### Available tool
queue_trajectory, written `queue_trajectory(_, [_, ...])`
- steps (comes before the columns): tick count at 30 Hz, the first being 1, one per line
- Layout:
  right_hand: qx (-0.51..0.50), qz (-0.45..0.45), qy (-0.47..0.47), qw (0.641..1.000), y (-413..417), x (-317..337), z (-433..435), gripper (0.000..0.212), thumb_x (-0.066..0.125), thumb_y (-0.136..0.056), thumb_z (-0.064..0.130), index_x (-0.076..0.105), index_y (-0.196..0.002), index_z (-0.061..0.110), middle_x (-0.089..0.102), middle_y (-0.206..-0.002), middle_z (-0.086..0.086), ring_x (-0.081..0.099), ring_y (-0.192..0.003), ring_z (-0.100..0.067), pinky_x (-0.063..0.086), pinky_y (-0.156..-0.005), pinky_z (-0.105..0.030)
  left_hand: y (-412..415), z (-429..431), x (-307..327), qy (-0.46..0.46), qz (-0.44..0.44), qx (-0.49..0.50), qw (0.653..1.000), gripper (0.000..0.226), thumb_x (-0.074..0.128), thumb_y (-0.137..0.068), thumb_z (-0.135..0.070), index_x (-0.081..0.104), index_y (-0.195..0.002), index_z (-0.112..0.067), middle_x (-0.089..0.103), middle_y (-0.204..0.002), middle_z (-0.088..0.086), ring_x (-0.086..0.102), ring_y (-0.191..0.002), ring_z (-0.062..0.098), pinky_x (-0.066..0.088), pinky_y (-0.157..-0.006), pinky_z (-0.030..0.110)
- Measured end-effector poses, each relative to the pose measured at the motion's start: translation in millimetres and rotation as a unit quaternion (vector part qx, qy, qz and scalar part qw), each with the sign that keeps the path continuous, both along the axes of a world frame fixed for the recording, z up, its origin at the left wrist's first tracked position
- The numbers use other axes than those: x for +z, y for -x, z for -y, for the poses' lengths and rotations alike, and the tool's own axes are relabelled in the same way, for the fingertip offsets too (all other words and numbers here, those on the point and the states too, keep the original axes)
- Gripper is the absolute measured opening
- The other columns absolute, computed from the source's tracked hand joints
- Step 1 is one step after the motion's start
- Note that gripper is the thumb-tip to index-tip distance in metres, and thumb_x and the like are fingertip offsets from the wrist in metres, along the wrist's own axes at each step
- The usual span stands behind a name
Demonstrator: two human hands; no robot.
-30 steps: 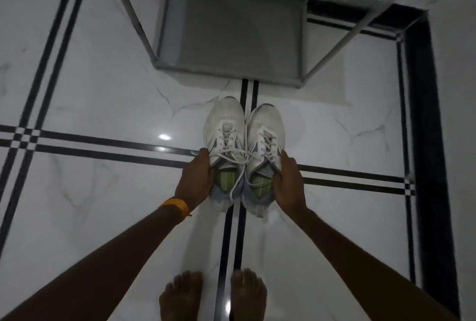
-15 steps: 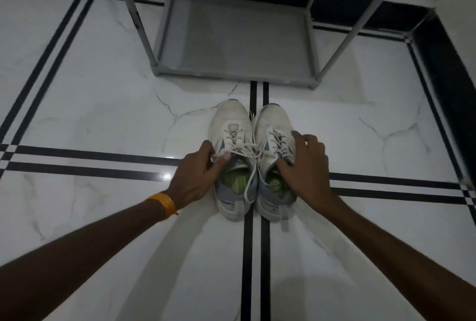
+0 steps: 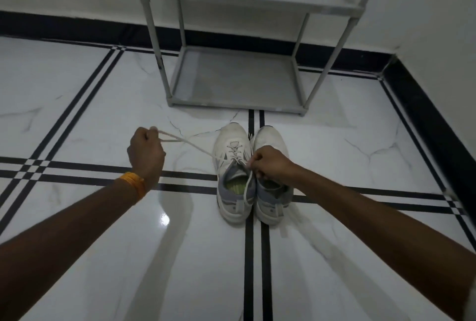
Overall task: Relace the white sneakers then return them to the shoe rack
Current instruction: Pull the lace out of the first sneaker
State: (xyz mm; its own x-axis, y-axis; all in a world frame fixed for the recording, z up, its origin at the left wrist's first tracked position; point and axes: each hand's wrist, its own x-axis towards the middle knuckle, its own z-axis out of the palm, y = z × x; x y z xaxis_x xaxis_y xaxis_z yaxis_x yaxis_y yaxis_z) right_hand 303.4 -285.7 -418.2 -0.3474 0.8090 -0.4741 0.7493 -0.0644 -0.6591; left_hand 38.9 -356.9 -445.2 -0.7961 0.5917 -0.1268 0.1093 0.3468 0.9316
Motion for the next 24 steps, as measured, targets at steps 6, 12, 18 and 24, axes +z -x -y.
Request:
queue_trajectory(6, [-0.06,-0.036,0.041,0.997,-1,0,-4,0.026,0.049,-0.093,-0.002,0.064,-0.073,0.003,0.061,-0.062,-0.014,0.047,-0.039,-0.011,0.038,-0.035,-0.016,-11,12,-7,0.137,-0.245,-0.115,0.953,0.06,0.064,-0.085,-0.021,0.037,-0.138,-0.01,0.038,-0.146,0.018,0.062,-0.1,0.039,0.052,-0.086,0.044])
queue_trajectory(12, [-0.134,-0.056,0.1,0.984,3,-10,-16,0.021,0.053,-0.093,-0.002,0.069,-0.08,-0.009,0.064,-0.06,-0.012,0.05,-0.04,-0.01,0.044,-0.041,-0.019,-84,-13,-7,0.058,-0.154,-0.46,0.872,0.021,0.06,-0.093,-0.022,0.066,-0.111,-0.016,0.065,-0.115,-0.001,0.065,-0.082,0.017,0.059,-0.069,0.03])
queue_trajectory(18, [-0.156,-0.092,0.194,0.964,14,-13,-25,0.008,0.056,-0.087,-0.004,0.063,-0.087,-0.001,0.054,-0.065,-0.009,0.044,-0.044,-0.012,0.033,-0.037,-0.021,-81,-21,-11,0.087,-0.129,-0.45,0.879,0.011,0.066,-0.088,-0.015,0.069,-0.097,-0.009,0.069,-0.092,0.008,0.069,-0.073,0.021,0.06,-0.059,0.024])
queue_trajectory(24, [0.023,0.01,-0.048,0.999,8,-22,-20,0.023,0.053,-0.087,0.003,0.073,-0.084,0.012,0.071,-0.096,-0.004,0.064,-0.087,-0.021,0.05,-0.071,-0.029,-78,-33,-3,0.15,-0.282,-0.487,0.813,0.012,0.064,-0.087,-0.01,0.07,-0.097,-0.007,0.073,-0.094,0.01,0.066,-0.08,0.023,0.052,-0.071,0.026])
